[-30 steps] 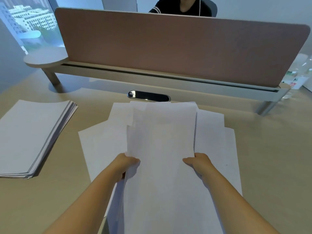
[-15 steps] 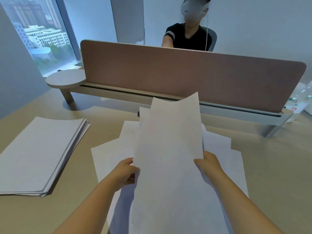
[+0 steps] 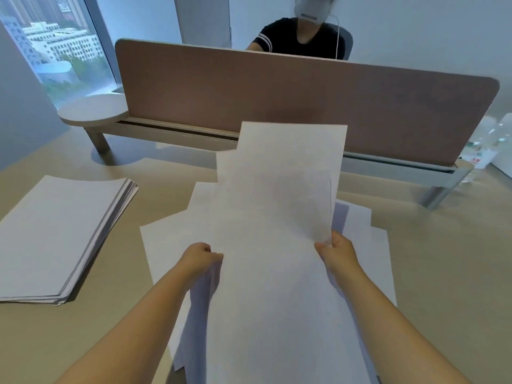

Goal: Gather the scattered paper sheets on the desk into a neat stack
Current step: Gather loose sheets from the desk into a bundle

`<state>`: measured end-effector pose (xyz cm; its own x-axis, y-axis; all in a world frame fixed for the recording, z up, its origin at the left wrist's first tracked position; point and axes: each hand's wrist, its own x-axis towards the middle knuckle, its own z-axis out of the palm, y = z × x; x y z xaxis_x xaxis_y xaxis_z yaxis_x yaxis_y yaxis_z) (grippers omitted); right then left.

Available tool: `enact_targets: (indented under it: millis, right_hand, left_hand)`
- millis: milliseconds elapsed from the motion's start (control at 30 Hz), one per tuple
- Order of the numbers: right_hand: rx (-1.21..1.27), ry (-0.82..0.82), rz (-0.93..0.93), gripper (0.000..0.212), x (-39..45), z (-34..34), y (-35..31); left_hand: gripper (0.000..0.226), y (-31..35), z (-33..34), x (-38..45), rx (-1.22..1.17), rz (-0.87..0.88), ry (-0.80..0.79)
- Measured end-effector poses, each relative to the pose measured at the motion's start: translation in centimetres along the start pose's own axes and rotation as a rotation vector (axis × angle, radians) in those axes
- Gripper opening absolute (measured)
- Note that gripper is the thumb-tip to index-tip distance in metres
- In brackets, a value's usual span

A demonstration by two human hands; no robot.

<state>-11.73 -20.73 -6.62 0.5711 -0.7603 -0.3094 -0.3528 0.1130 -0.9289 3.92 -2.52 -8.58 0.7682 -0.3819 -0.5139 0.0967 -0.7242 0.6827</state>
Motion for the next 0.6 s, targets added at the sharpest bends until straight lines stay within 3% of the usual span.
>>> enact_targets:
  millis: [100,200,267,367,500,600]
  right_hand:
    - [0.059,-0.036,-0.06,0.035,-0.2,0.1,-2.3]
    - [0.076,-0.059,-0.123,0.031,-0.7,0.3,-4.7]
    - [0.076,-0.066,-0.163,0.024,-1.1,0.3,-6.2]
    - [0.023,-0.055,-0.228,0.024,-2.2,0.2,-8.8]
    - [-0.013,0.003,-0.316,0.006,-3.1,0.4,-11.8]
    - [-0.007,0.007,-0.365,0.024,-3.6,0.6,-13.5]
  left_hand:
    - [0.01,1.5,-1.6,-1.2,-0.331,0.065,-0.057]
    - [0.022,3.4,-3.3,-2.6,-0.584,0.114,-0.106]
    - [0.029,4.9,-4.5,-3.6,-0.6,0.159,-0.058]
    - [0.01,7.2,-6.2,-5.4,-0.558,0.241,0.042]
    - [0.012,9.3,-7.9,-7.1,-0.517,0.395,0.188]
    - [0.013,10.3,-8.5,-8.1,-0.557,0.452,0.242]
